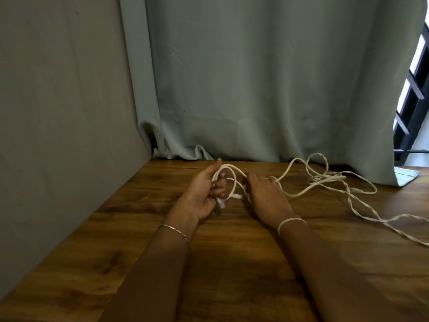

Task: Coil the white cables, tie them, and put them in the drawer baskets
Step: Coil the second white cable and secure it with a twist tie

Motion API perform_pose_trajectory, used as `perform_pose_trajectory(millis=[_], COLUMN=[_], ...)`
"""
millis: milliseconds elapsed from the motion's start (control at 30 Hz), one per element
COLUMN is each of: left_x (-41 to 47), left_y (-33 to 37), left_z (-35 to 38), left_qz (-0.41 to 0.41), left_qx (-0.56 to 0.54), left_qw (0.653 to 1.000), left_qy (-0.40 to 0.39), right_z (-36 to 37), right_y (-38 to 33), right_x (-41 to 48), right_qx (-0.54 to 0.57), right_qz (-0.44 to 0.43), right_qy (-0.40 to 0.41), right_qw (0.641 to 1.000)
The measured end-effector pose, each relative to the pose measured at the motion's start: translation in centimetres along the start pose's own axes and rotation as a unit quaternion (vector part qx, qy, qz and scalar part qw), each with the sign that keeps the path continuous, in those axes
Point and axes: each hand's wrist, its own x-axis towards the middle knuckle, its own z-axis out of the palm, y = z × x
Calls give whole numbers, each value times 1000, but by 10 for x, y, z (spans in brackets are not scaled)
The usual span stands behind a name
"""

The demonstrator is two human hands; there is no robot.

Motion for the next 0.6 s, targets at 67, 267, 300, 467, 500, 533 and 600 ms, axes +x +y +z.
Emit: perform_pose_trajectory(millis=[67,267,300,467,500,533,600], left_x=[2,5,6,9,9,10,10], left_y=[1,2,2,1,0,0,0], left_z=[0,3,3,0,-1,-2,-4], left_qz=[26,101,105,120,121,122,125], left_qx=[-84,-213,-216,-205,-206,-210,-220], left_qw=[996,972,970,970,969,969,967], left_qy=[-12,18,26,52,56,55,41], right_z=[-1,-5,-6,-10,-10,-11,-11], right_y=[0,-7,-9,-16,-17,-19,-22], right_x=[-2,0,0,1,0,0,-1], right_qx=[2,50,52,46,50,55,68], right_qz=[4,-40,-54,-103,-107,-110,-108], right_qy=[-32,-71,-76,-95,-92,-90,-91], right_qw=[999,995,994,989,989,988,988])
